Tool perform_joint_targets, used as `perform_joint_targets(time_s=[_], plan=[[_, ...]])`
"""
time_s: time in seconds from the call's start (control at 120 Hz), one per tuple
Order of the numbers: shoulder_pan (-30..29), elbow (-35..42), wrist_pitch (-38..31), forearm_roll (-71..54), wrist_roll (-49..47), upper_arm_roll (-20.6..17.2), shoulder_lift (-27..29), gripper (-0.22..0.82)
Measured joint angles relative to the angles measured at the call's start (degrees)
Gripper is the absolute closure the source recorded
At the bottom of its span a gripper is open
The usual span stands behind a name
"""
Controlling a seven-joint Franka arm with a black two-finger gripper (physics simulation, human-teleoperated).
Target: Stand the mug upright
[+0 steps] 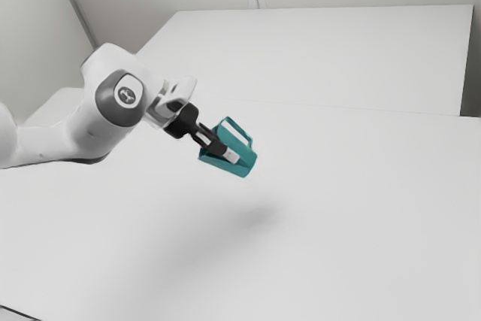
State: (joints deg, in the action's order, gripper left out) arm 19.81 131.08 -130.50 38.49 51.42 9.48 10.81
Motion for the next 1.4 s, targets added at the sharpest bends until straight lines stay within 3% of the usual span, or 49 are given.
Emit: perform_joint_targets(time_s=[0.175, 0.417, 0.775, 1.4], plan=[[-2.1, 1.4, 3.5, -22.9, -9.7, 1.1, 6.0, 0.79], [-1.7, 7.0, 5.4, -38.1, -20.6, 2.8, 9.8, 0.78], [-1.1, 7.5, 3.2, -49.5, -32.1, 2.8, 3.6, 0.78], [-0.1, 4.5, 2.0, -53.3, -42.2, 2.7, -4.2, 0.78]])
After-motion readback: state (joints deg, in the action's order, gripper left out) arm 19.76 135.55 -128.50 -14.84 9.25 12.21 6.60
